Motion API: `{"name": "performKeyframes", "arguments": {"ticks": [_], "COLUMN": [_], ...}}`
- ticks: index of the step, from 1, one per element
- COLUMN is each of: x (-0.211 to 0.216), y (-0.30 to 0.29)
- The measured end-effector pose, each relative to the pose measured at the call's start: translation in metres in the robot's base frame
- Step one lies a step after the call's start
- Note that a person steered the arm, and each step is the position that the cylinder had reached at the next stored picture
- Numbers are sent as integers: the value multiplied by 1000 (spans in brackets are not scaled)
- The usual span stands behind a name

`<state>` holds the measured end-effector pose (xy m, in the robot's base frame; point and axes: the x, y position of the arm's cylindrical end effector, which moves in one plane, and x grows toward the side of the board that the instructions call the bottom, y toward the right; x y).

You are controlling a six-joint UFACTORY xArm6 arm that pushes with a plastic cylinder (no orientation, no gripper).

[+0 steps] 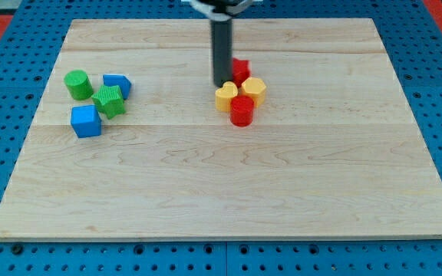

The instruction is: Separate the yellow heart yellow hexagon and red circle from each other

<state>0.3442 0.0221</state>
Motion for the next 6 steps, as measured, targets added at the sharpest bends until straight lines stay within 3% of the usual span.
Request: {"name": "performKeyframes", "arguments": {"ticks": [3, 5, 6], "x": [-91, 43, 53], "y": [98, 84, 54]}}
